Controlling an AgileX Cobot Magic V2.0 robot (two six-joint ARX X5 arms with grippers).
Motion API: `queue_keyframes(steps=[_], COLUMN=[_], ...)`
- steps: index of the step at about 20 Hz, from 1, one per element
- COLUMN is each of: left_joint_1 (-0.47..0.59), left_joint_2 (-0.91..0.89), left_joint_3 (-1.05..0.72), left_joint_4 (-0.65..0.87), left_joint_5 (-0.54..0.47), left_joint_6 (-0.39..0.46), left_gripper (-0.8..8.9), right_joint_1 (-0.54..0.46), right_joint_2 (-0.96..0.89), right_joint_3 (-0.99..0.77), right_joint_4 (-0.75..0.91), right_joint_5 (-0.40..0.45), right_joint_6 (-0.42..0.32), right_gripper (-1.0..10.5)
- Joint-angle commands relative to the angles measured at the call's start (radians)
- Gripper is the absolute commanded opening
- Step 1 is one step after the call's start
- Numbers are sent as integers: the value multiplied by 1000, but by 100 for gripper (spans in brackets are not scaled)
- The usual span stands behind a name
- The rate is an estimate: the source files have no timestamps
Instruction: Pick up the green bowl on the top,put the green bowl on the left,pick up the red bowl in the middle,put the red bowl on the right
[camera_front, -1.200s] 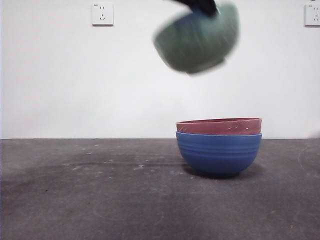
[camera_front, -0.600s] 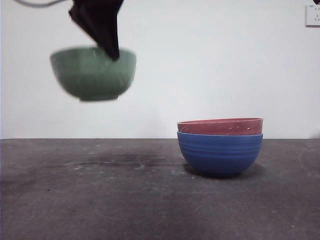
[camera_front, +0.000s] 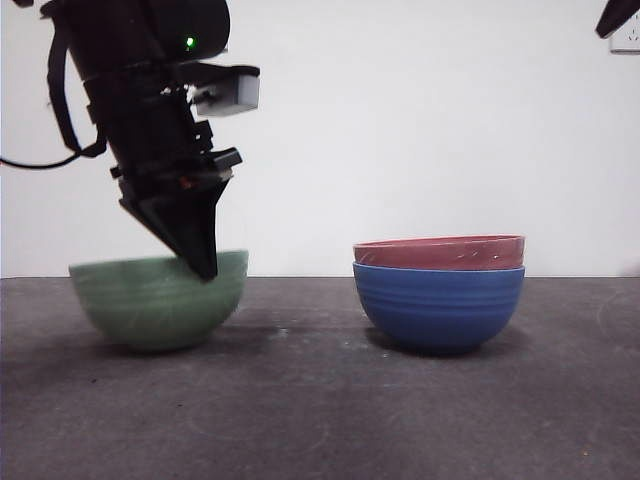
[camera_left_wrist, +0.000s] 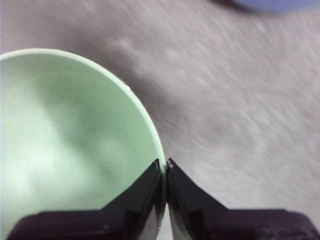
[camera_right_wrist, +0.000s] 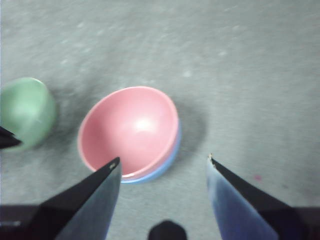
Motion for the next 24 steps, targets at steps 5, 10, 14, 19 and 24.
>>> queue_keyframes(steps=[5, 10, 14, 19, 24], left_joint_1=[3, 5, 5, 79, 200], left_joint_2=[3, -45, -234, -524, -716], left_joint_3=[-24, -17, -17, -17, -17], left_joint_4=[10, -31, -45, -106, -211], left_joint_5=[45, 74, 101, 183, 182], left_joint_6=[-1, -86, -132, -175, -182], left_gripper=[191, 320, 320, 320, 319], right_joint_1=[18, 132, 267, 432, 474], right_joint_2=[26, 114, 296, 544, 736], right_joint_3=[5, 100, 256, 388, 389], right_joint_4=[50, 35, -91, -232, -209], right_joint_5=[-71, -77, -24, 137, 150], right_joint_6=[11, -11, -79, -159, -184], right_gripper=[282, 285, 285, 283, 279])
